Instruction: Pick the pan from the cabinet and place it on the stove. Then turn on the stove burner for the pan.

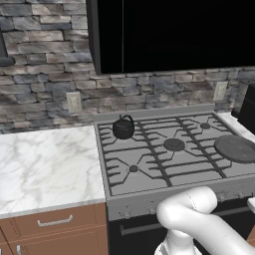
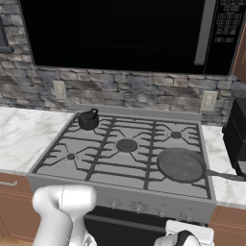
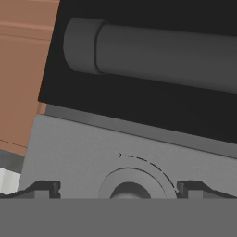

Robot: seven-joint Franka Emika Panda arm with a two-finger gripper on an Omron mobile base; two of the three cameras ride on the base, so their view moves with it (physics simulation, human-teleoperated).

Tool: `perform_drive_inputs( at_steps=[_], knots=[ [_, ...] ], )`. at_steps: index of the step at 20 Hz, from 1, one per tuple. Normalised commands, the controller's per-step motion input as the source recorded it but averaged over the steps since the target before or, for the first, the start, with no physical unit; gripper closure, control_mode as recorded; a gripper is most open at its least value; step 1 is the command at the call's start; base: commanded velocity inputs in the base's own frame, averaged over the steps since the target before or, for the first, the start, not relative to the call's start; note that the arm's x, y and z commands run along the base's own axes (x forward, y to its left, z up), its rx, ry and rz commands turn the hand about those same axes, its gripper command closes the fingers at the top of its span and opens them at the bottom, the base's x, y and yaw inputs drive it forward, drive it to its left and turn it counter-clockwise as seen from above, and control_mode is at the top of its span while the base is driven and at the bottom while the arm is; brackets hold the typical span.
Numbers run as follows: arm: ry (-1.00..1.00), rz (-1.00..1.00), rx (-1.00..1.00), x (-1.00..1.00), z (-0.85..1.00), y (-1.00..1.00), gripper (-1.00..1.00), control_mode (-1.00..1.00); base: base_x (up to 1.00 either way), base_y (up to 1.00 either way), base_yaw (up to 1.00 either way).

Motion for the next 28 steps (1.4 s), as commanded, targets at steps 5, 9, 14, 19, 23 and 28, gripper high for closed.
perform_drive_inputs(
  at_steps=[5,9,14,19,23,28],
  knots=[
    [0.00,0.00,0.00,0.00,0.00,0.00,-1.00,-1.00,0.00,0.00,0.00],
    [0.00,0.00,0.00,0.00,0.00,0.01,1.00,-1.00,0.00,0.00,0.00],
    [0.00,0.00,0.00,0.00,0.00,0.01,1.00,-1.00,0.00,0.00,0.00],
    [0.00,0.00,0.00,0.00,0.07,0.00,1.00,-1.00,0.00,0.00,0.00],
    [0.00,0.01,-0.02,0.00,0.16,0.00,1.00,-1.00,0.00,0.00,0.00],
    [0.00,0.01,-0.04,0.00,0.16,0.00,1.00,-1.00,0.00,0.00,0.00]
  ],
)
